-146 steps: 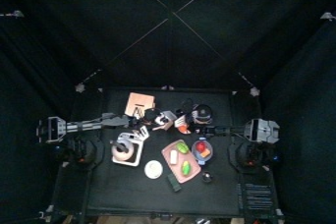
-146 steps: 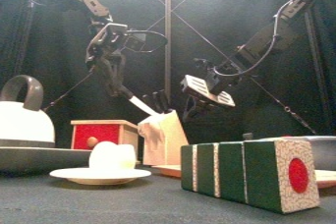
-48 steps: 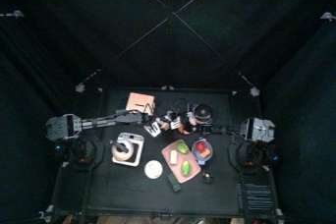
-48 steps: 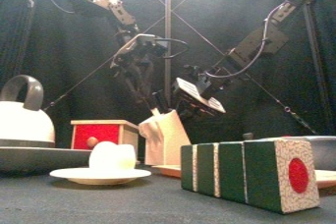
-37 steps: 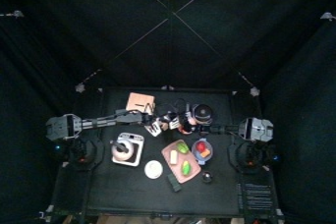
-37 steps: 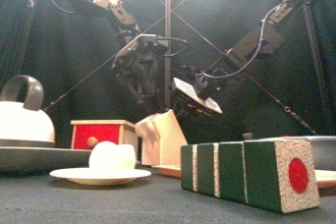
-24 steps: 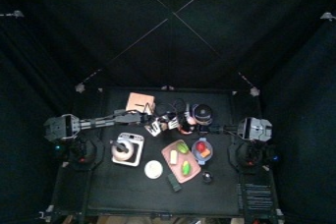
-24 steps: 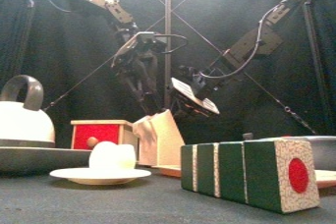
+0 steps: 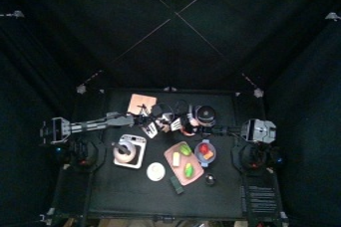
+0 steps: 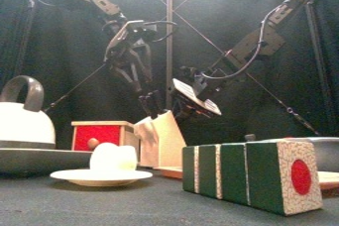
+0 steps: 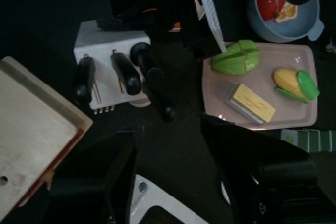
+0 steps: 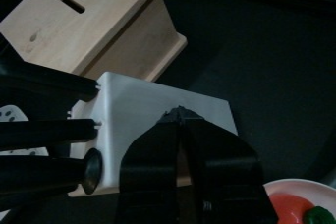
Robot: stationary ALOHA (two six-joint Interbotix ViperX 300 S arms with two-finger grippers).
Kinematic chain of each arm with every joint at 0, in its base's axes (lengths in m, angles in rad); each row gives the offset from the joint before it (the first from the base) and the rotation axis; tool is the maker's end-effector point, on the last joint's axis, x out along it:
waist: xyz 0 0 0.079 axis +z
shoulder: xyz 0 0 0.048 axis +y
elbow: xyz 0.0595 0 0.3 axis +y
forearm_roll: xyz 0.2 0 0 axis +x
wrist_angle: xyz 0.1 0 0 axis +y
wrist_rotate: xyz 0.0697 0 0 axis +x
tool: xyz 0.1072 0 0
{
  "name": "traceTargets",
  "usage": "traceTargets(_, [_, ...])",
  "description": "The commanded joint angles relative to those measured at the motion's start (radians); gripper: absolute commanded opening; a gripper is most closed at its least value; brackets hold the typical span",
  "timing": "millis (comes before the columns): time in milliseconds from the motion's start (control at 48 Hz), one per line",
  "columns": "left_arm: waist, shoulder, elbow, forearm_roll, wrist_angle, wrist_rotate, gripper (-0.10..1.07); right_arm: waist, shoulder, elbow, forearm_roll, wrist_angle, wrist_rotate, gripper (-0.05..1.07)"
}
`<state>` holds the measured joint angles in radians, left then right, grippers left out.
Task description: Place pairing knife back in holder
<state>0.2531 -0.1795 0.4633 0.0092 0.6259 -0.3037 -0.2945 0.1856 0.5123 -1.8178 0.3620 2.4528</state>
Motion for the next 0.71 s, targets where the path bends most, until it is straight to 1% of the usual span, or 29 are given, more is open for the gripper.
traceTargets(0, [-0.048,-0.037,0.018,-0.002,-0.057,0.002,0.85,0.003,-0.029,-0.003,-0.002,0.002,-0.002,0.28])
traceTargets(146, [-0.091,-0.069,0.064,-0.003,-0.114,-0.002,0.85,0.003,-0.043,0.009,-0.002,0.012,-0.002,0.28])
traceTargets(271, [-0.106,-0.094,0.110,-0.003,-0.153,-0.005,0.85,0.003,-0.061,0.032,0.005,0.025,-0.002,0.28])
traceTargets(521, [-0.133,-0.127,0.247,-0.005,-0.325,-0.002,0.85,0.011,-0.129,0.095,0.041,0.066,0.000,0.28])
traceTargets(625, [-0.163,-0.144,0.304,-0.003,-0.391,0.002,0.85,0.014,-0.163,0.121,0.063,0.078,0.000,0.28])
traceTargets(688, [-0.192,-0.150,0.342,-0.005,-0.454,-0.006,0.85,0.025,-0.187,0.137,0.078,0.081,0.000,0.28])
